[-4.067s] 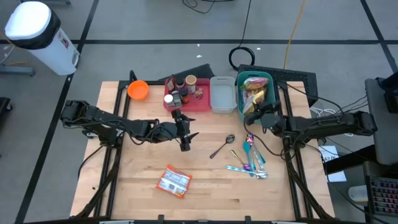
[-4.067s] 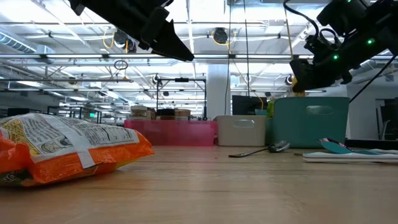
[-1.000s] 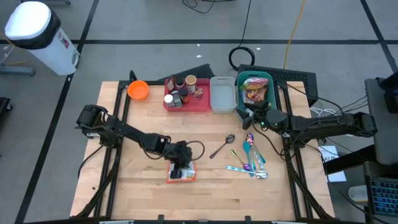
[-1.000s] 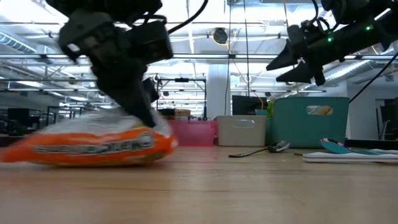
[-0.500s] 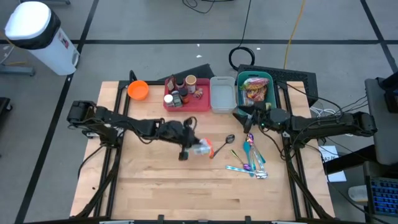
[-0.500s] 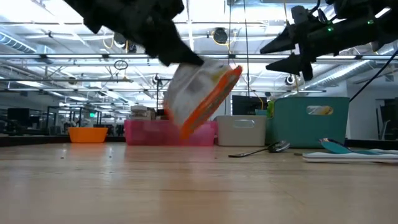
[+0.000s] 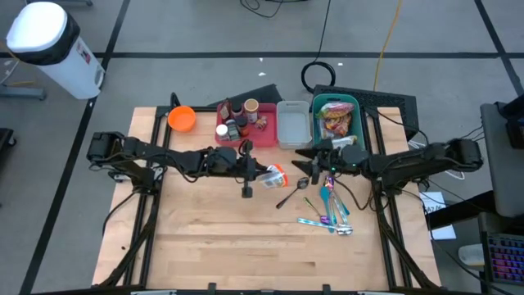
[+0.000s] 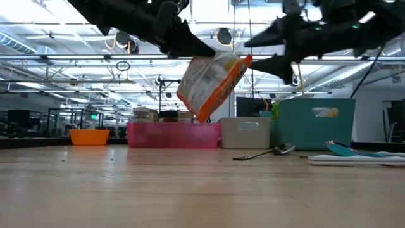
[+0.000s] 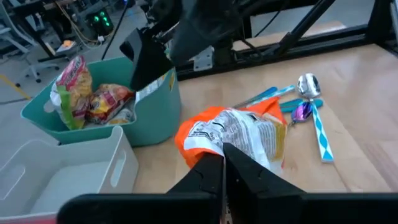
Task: Pick & Place Food Item
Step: Put the orange noodle pack into the green bin
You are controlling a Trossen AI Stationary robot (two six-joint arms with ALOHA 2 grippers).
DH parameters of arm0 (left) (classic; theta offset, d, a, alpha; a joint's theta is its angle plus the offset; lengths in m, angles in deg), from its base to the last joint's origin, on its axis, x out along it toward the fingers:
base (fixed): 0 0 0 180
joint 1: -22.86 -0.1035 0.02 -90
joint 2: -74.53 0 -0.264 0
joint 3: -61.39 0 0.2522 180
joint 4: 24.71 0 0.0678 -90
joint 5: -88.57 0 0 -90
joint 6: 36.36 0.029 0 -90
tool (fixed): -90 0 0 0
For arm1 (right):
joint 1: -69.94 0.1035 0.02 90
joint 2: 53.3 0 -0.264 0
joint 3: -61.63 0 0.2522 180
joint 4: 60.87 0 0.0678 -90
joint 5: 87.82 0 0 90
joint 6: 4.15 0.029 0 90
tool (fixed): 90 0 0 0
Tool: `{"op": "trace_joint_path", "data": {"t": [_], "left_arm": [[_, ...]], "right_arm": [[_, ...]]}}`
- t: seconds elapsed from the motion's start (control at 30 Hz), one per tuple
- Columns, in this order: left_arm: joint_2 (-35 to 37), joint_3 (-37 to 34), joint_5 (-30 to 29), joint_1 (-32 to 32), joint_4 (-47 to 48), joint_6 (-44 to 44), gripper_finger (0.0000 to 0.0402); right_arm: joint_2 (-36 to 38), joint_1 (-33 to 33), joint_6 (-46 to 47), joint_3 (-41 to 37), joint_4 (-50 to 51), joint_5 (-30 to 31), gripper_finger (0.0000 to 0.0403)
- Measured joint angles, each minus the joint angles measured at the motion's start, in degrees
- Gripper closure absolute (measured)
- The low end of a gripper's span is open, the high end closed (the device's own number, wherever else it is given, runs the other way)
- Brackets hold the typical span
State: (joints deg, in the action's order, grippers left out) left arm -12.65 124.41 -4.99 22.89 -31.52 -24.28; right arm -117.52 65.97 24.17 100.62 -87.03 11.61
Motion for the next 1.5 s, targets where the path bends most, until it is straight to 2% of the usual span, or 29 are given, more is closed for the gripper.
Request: {"op": "trace_joint_path", "data": {"t": [0.1,0.3,0.43,0.6,0.77,1.03,1.1,1.2,1.43,1.5], "left_arm": [[0.0,0.0,0.0,-0.1,0.5,0.0,0.0397],[0.0,0.0,0.0,-0.1,1.0,0.1,0.0378],[0.0,0.0,0.1,-0.1,1.8,0.1,0.0389],[0.0,0.0,0.0,-0.1,2.6,0.1,0.0392],[0.0,0.0,0.0,-0.1,2.5,-0.2,0.0375],[0.0,0.0,-0.2,-0.1,2.3,-0.9,0.0397],[0.0,0.0,-0.6,-0.1,2.2,-3.0,0.0392],[0.0,0.0,-2.3,0.2,2.2,-5.0,0.0353],[0.0,0.0,-5.5,2.1,-0.2,-5.7,0.0211],[0.5,0.0,-5.5,2.6,0.0,-5.2,0.0179]], "right_arm": [[-4.9,0.0,0.1,3.4,-0.3,-3.3,0.0135],[-13.7,0.0,1.0,9.2,-0.1,-8.7,0.0135],[-17.9,0.0,1.0,12.4,0.0,-12.5,0.0136],[-20.2,0.0,1.0,14.1,0.3,-12.7,0.0155],[-19.2,0.0,0.3,14.1,3.0,-12.7,0.0221],[-18.3,0.0,-2.6,14.1,3.3,-12.8,0.0369],[-18.3,0.0,-3.3,14.1,3.3,-12.9,0.0392],[-18.3,0.0,-3.6,14.1,3.4,-12.8,0.0391],[-16.2,-0.1,-5.0,14.0,5.2,-12.7,0.0399],[-13.7,-0.1,-5.8,14.0,9.3,-12.6,0.0400]]}}
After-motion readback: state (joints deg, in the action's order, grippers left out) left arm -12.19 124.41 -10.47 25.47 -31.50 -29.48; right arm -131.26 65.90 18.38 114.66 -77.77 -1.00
